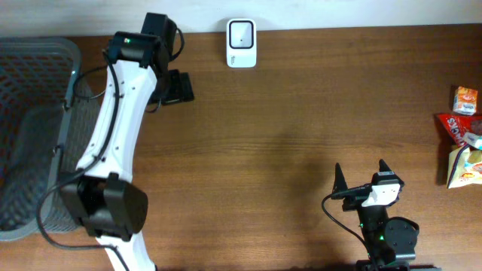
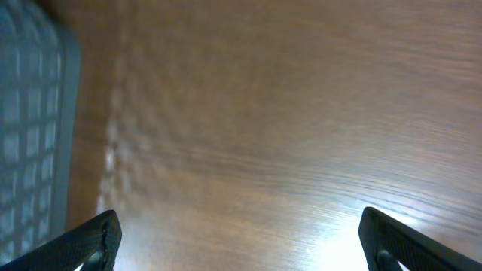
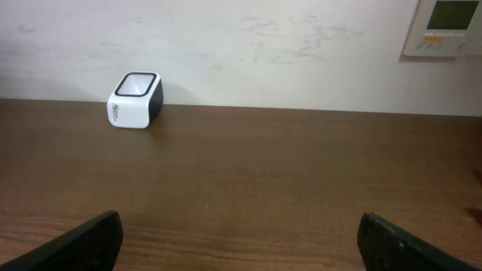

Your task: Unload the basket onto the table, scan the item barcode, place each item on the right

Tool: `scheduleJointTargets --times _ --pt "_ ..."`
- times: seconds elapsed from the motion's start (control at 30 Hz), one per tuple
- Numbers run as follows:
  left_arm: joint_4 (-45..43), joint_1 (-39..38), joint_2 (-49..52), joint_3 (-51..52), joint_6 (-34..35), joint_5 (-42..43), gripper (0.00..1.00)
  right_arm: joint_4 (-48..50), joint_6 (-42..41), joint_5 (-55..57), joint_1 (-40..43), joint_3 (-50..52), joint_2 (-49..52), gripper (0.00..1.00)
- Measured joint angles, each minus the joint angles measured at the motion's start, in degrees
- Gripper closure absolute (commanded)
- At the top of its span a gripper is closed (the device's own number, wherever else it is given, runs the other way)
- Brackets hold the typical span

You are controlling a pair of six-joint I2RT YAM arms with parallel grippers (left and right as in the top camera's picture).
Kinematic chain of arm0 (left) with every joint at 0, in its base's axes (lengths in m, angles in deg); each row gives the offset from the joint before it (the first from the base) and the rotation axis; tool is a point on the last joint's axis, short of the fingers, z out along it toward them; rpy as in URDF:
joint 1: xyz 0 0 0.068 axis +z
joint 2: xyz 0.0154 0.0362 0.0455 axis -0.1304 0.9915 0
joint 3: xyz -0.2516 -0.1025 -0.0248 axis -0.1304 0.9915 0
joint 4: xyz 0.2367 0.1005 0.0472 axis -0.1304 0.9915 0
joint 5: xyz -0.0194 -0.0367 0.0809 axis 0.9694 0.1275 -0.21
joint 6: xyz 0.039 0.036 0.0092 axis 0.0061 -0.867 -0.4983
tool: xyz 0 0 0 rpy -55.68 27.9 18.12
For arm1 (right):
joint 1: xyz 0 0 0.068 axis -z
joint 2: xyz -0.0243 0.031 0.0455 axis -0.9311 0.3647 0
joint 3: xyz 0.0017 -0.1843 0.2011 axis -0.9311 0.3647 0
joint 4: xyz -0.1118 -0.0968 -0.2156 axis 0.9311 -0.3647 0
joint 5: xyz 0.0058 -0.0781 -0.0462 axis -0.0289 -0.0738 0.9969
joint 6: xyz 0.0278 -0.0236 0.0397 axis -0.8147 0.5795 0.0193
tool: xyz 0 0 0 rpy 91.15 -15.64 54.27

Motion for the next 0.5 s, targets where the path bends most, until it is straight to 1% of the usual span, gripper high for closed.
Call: scheduleJointTargets --times 0.1,0.17,0.2,0.23,0.27,0.3,0.33,0.37,0.43,0.5 --pt "-2.43 -1.03 -4.15 0.83 -2.95 0.2 0.01 0.0 -0.02 0.0 0.0 0.0 0.0 0.02" --pt "-5.55 -0.98 -7.76 5.07 -3.48 0.22 0.01 0.0 -0.04 0.02 0.0 0.0 0.0 0.02" --pt "-9.05 -0.96 -10.6 9.77 -3.72 0.26 0.01 0.02 -0.02 0.0 0.0 0.0 0.0 0.01" --pt "-9.75 -0.98 -11.98 12.04 -3.89 0.46 0.01 0.0 -0.02 0.02 0.0 0.0 0.0 0.01" --pt "-15.67 -0.98 -16.48 20.92 -4.13 0.72 0.01 0.0 -0.02 0.02 0.0 0.0 0.0 0.01" --pt "-16.61 -0.98 -17.66 23.39 -4.15 0.92 0.01 0.0 -0.02 0.02 0.0 0.0 0.0 0.01" --pt "-20.98 -0.98 -19.63 27.65 -4.22 1.09 0.01 0.04 -0.04 0.02 0.0 -0.02 -0.02 0.01" --pt "-28.7 -0.98 -23.17 35.17 -4.55 1.36 0.01 0.0 -0.07 0.02 0.0 0.0 -0.04 0.01" --pt "-34.67 -0.96 -29.38 46.1 -5.7 2.95 0.01 -0.02 -0.09 0.02 0.0 0.0 -0.04 0.02" --pt "-42.45 -0.98 -35.89 54.66 -7.58 5.03 0.01 0.0 -0.15 0.0 0.0 0.0 -0.04 0.01"
